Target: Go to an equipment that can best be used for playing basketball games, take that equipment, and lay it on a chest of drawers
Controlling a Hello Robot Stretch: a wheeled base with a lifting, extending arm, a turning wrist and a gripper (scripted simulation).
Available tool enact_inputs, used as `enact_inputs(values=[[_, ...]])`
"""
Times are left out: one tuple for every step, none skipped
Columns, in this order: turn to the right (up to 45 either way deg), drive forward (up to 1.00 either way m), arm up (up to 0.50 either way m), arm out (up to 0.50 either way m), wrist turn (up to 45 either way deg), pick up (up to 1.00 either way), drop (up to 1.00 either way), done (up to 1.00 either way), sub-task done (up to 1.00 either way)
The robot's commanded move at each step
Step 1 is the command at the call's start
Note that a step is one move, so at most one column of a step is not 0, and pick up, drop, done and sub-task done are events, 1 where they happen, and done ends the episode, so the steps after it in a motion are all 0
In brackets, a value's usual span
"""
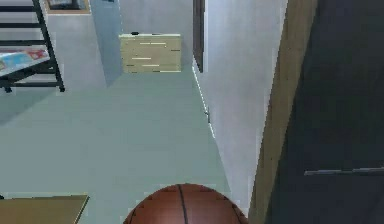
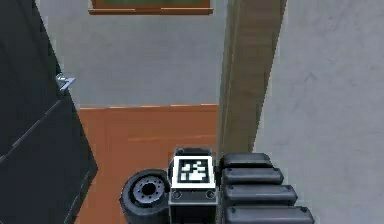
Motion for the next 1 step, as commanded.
enact_inputs(values=[[39.0,0.00,0.00,0.00,0.0,0.00,0.00,0.00,0.00]])
